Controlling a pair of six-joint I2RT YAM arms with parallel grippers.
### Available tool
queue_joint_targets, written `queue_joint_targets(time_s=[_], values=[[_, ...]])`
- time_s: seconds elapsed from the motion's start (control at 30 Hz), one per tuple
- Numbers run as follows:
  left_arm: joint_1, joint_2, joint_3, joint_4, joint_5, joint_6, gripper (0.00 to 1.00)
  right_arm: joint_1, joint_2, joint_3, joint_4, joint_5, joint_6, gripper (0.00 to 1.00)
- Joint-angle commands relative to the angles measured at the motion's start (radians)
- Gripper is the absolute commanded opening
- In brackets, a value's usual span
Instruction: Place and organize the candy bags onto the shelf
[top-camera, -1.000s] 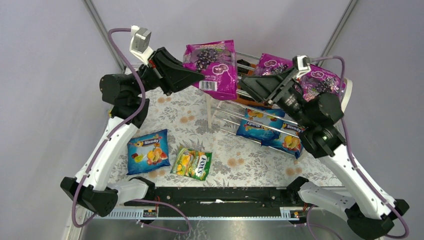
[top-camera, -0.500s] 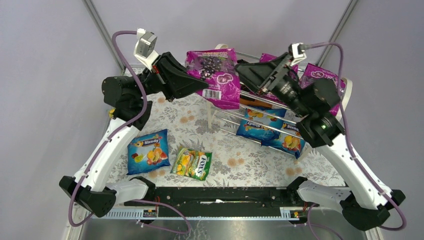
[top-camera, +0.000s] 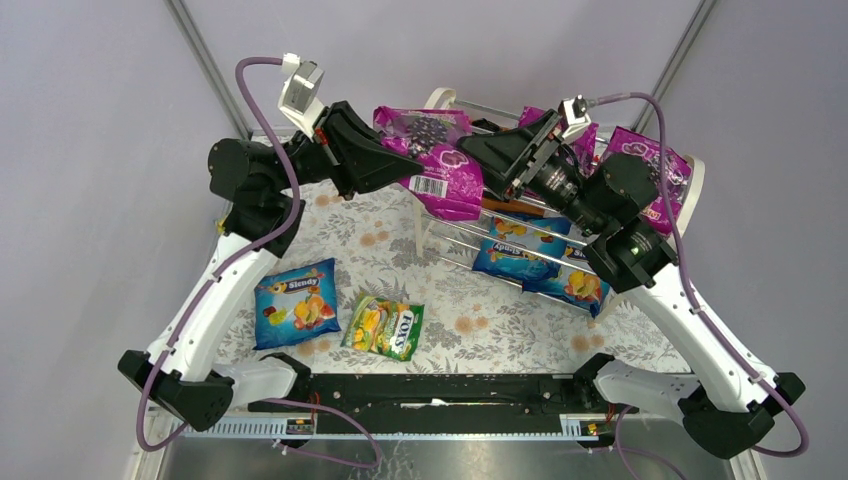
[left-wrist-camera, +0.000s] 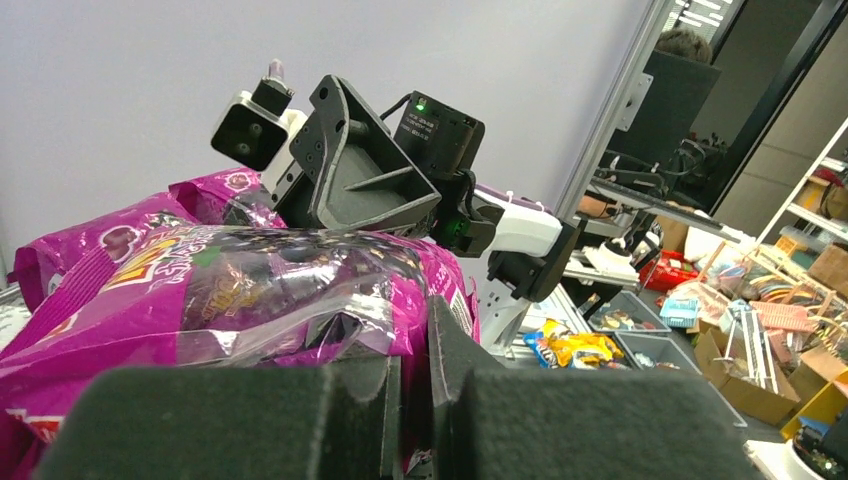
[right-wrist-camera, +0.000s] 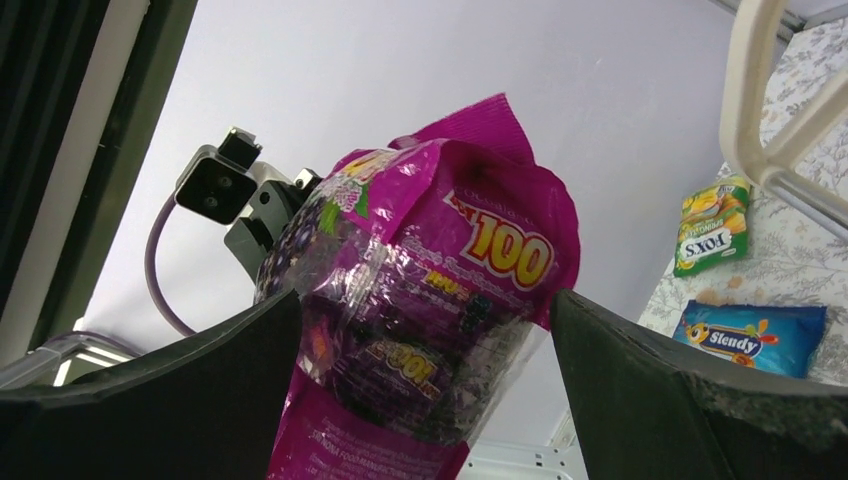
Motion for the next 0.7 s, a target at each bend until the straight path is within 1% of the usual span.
queue_joint_targets(time_s=[0.0, 0.1, 0.17, 0.27, 0.33, 0.43, 0.5, 0.67], values=[[-0.007, -0.027, 0.09, 0.096, -0.034, 0.099, 0.0, 0.007, -0.049, -0.064, 0.014, 0.02, 0.075, 1.0], [-0.007, -0.024, 0.096, 0.105, -0.029, 0.128, 0.0, 0.007, -0.071, -0.105, 0.071, 0.021, 0.132, 1.0], [-0.007, -0.015, 0.095, 0.133, -0.015, 0.121, 0.0, 0.007, -0.067, -0.113, 0.095, 0.002, 0.172, 1.0], [-0.007, 0.009, 0.094, 0.249, 0.028, 0.046, 0.0, 0.006, -0.058, -0.117, 0.098, -0.016, 0.238, 1.0], [-0.009, 0.033, 0.09, 0.329, 0.044, -0.013, 0.0, 0.007, -0.063, -0.144, 0.158, -0.018, 0.268, 1.0], [-0.024, 0.057, 0.061, 0.444, 0.067, -0.103, 0.0, 0.007, -0.059, -0.16, 0.201, -0.025, 0.31, 1.0], [-0.038, 0.064, 0.041, 0.448, 0.068, -0.116, 0.0, 0.007, -0.047, -0.151, 0.226, -0.035, 0.319, 1.0], [-0.056, 0.055, -0.002, 0.381, 0.065, -0.06, 0.0, 0.007, -0.039, -0.112, 0.229, -0.031, 0.263, 1.0]])
